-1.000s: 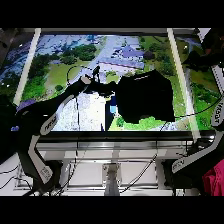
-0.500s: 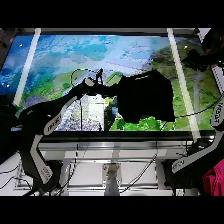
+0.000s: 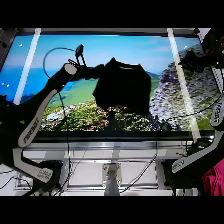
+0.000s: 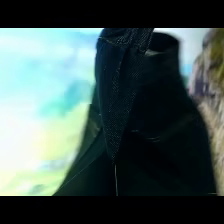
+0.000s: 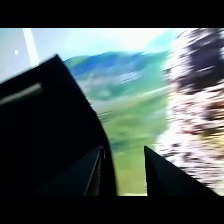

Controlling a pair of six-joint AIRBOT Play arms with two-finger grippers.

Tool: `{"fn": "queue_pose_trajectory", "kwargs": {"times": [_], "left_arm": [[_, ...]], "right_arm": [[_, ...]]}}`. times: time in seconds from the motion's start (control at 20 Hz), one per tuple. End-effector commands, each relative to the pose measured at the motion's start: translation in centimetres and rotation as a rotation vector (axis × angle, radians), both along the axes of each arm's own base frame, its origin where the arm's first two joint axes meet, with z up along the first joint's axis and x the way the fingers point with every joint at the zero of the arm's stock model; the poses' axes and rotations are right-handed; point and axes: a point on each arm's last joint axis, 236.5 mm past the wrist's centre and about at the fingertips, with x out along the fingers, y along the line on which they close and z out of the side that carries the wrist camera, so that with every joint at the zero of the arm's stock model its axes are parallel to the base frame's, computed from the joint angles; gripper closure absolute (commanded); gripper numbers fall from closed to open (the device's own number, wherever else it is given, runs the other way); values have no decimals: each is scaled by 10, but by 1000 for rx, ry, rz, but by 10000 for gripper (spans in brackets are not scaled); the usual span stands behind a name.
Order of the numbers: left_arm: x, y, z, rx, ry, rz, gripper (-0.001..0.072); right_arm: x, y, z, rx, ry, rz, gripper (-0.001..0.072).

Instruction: Fold the clothes and pants, and hang the long-sleeved shirts on hangers.

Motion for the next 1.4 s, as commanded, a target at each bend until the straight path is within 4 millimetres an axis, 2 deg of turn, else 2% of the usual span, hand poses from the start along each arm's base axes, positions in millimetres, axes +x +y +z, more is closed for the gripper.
{"fn": "queue_pose_trajectory", "kwargs": {"times": [0.0,0.1,0.2,0.3,0.4,0.55,0.65,0.75,0.8,0.85,0.9,1.0,1.1,1.15,1.25,1.35], "left_arm": [[-2,15,112,-40,-230,85,699],[-23,-6,174,-87,-356,46,698],[-45,-32,220,-103,-463,-24,698],[-64,-58,258,-145,-530,-76,698],[-87,-82,287,-162,-602,-140,698],[-120,-113,314,-211,-645,-211,698],[-136,-130,316,-227,-646,-250,698],[-143,-138,313,-227,-638,-273,698],[-144,-139,306,-203,-627,-293,698],[-143,-136,291,-142,-609,-323,697],[-144,-131,264,-44,-559,-378,698],[-149,-104,188,159,-320,-458,698],[-172,-60,106,401,-39,-545,698],[-191,-36,70,509,109,-590,698],[-225,-6,21,623,315,-661,698],[-245,7,-15,655,427,-686,698]], "right_arm": [[0,14,-14,19,19,11,402],[2,26,-19,19,23,28,402],[8,36,-17,13,6,39,402],[13,36,-15,2,-14,33,405],[15,29,-17,-27,-19,22,408],[10,10,-25,-101,3,11,409],[9,5,-27,-117,10,7,408],[8,5,-27,-116,16,10,408],[6,6,-28,-112,23,14,409],[3,8,-28,-107,34,22,408],[0,10,-28,-104,46,33,408],[-4,13,-22,-101,57,52,408],[0,12,-10,-106,30,51,408],[3,12,-4,-99,22,34,407],[6,11,7,-97,7,20,407],[1,13,7,-93,25,33,404]]}}
